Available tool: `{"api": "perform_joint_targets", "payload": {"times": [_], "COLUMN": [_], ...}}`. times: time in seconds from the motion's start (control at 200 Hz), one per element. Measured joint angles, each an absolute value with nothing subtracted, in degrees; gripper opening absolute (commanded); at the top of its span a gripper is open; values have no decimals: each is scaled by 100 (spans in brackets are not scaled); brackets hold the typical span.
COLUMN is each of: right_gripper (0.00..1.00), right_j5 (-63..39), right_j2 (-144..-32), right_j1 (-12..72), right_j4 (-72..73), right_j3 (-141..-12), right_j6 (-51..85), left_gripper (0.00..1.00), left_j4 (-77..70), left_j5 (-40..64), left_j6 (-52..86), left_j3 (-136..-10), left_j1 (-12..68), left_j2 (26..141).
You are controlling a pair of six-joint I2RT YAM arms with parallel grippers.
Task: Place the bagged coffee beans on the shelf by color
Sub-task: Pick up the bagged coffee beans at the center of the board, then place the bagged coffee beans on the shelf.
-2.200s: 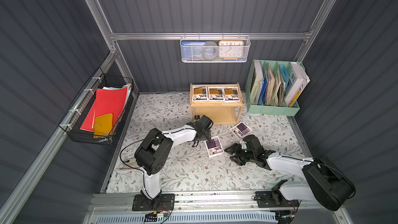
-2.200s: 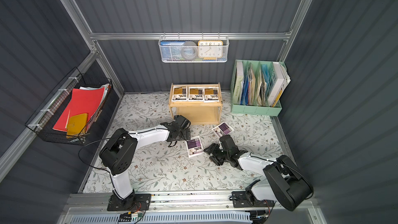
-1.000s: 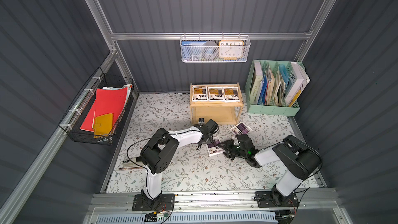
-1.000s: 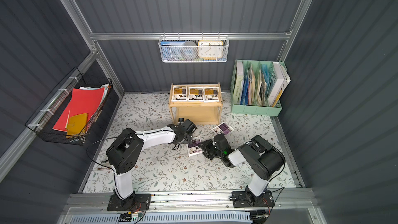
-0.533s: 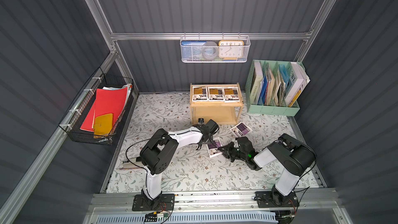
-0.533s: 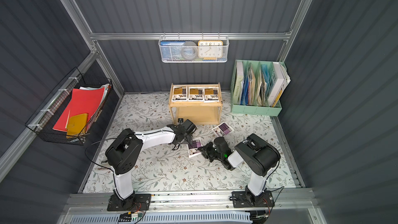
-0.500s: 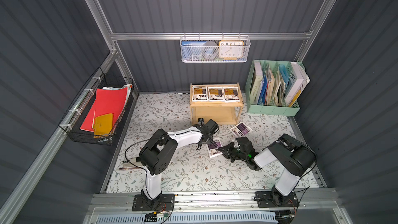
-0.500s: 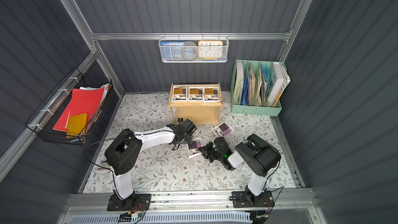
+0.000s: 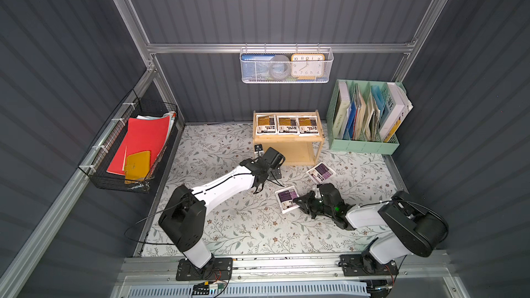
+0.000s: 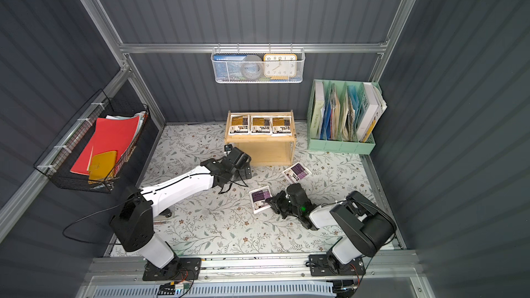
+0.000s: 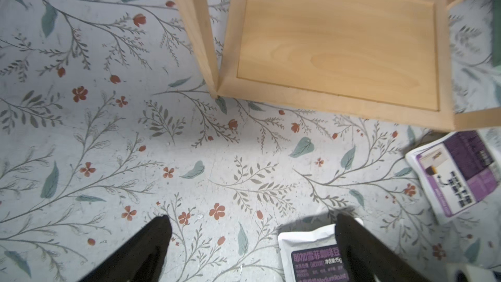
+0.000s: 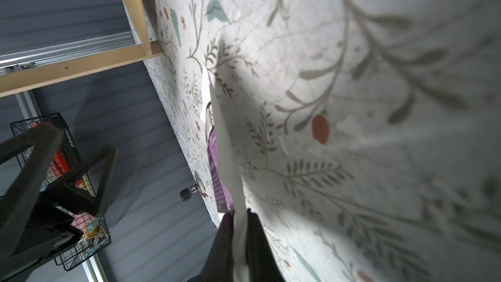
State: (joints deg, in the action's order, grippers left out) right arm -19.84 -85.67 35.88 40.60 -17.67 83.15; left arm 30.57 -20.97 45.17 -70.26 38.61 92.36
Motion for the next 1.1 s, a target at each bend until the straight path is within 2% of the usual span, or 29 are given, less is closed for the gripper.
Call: {"api": "perform_joint_targets", "payload": {"times": [0.265, 0.46, 1.096], "right_gripper": [0, 0, 0], "right_j5": [-1728, -1411, -725], "right_j2": [-7800, -7743, -9714], "right_j1": [3662, 3671, 3671], "right_j4": [3275, 3048, 3879], "right_j3": [-1909, -2283, -3990], "right_j6": [8084, 7953, 7859], "left_gripper": [100, 100, 100], "left_j4": [2921, 2770, 1317], "left_j5": [-1839, -1669, 336], "left_j6": [4646, 4650, 4672], "left_j3": [-6427, -6285, -5236], "left_j1": [3052, 2847, 1170], "left_j2": [8237, 8031, 7603]}}
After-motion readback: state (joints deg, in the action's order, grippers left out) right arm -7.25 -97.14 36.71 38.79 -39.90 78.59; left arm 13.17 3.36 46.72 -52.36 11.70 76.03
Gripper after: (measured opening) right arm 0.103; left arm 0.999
